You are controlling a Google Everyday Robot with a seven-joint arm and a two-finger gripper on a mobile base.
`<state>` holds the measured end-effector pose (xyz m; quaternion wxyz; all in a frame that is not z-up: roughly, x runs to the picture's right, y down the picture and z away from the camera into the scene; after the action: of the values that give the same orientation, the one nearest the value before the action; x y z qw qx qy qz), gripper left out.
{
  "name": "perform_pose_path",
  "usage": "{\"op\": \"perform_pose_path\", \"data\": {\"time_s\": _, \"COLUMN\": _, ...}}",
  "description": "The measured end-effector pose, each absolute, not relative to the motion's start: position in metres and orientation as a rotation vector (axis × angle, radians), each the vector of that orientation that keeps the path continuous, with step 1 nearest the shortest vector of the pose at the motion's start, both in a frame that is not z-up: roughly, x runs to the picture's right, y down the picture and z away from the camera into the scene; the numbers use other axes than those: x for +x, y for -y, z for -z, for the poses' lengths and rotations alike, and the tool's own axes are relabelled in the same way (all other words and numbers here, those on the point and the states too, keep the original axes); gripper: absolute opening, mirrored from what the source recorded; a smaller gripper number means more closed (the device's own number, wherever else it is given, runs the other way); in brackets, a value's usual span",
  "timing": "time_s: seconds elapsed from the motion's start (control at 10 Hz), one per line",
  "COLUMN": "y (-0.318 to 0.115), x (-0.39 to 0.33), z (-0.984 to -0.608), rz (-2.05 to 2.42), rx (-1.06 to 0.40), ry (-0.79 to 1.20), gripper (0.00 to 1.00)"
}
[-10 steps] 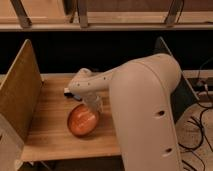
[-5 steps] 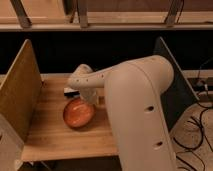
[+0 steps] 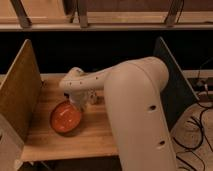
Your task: Drag the ceramic bowl in a circle
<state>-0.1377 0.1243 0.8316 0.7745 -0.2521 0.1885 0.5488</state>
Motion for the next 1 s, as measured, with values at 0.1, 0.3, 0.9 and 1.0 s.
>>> {"op": "perform_pose_path", "data": {"time_s": 0.1, "y": -0.129, "x": -0.127, "z": -0.819, "rz": -1.172, "rx": -0.540, "ry": -0.430, "gripper": 0.00}}
{"op": "perform_pose_path", "data": {"time_s": 0.3, "y": -0.137, "x": -0.084, "z": -0.796, "rz": -1.174, "rx": -0.497, "ry": -0.518, "gripper": 0.00}}
{"op": "perform_pose_path", "data": {"time_s": 0.9, "y": -0.140, "x": -0.021, "z": -0.796, "rz": -1.241, "rx": -0.466, "ry": -0.667, "gripper": 0.00}}
{"op": "perform_pose_path", "data": {"time_s": 1.0, "y": -0.134, "x": -0.020, "z": -0.809, "rz": -1.228, "rx": -0.458, "ry": -0.669, "gripper": 0.00}}
